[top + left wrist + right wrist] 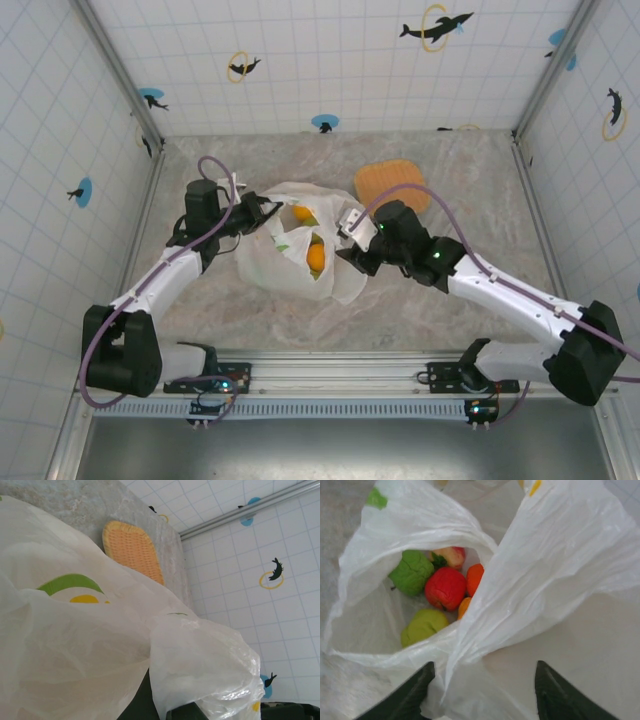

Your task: Place the fruits into the plastic bag

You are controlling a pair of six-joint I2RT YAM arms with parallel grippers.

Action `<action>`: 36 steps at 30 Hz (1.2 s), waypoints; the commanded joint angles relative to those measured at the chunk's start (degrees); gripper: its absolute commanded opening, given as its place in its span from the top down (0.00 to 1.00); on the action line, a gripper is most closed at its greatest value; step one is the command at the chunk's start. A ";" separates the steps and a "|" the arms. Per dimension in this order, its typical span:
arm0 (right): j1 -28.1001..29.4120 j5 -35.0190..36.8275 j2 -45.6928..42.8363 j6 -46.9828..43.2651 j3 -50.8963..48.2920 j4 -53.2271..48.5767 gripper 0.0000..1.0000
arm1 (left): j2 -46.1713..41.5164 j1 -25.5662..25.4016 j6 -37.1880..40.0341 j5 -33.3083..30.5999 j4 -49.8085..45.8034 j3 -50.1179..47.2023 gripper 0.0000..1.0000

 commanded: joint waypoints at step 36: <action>-16.71 -23.23 8.54 37.58 -6.77 41.61 1.00 | -7.01 -40.46 41.91 -55.96 -38.83 22.59 0.33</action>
